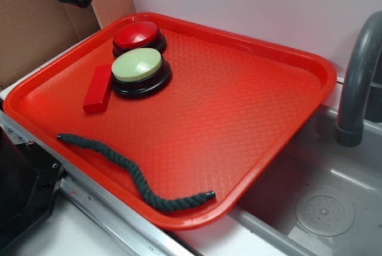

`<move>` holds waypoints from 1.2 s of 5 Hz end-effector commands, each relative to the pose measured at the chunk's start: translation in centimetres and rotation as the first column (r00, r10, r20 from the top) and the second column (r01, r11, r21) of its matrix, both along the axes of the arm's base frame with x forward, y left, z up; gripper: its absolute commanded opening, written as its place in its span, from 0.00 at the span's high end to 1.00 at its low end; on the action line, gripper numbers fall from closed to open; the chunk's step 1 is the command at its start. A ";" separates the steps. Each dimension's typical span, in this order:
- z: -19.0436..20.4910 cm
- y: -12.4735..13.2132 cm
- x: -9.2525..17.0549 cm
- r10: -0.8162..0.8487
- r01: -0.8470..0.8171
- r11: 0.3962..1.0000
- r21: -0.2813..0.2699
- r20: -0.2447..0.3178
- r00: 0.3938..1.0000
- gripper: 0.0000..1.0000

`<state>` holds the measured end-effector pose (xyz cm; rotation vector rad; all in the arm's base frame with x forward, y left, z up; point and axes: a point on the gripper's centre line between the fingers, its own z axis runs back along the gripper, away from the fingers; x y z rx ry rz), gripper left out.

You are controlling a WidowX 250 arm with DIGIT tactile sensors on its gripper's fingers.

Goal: Push the red button.

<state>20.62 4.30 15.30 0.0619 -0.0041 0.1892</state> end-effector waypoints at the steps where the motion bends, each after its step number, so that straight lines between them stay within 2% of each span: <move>1: -4.3 6.5 9.7 0.005 -0.019 0.996 0.084 0.165 0.986 0.00; 2: -6.0 8.0 10.4 0.003 -0.023 0.993 0.120 0.170 0.985 0.00; 3: -9.1 8.7 9.8 0.031 -0.037 0.999 0.039 0.154 0.988 0.00; 4: -10.8 8.3 9.1 0.031 -0.034 0.999 0.034 0.098 0.995 0.00; 5: -9.0 8.1 8.7 0.027 -0.033 0.996 0.080 0.073 0.997 0.00; 6: -4.0 7.7 7.9 -0.012 -0.002 0.991 0.136 0.100 0.995 0.00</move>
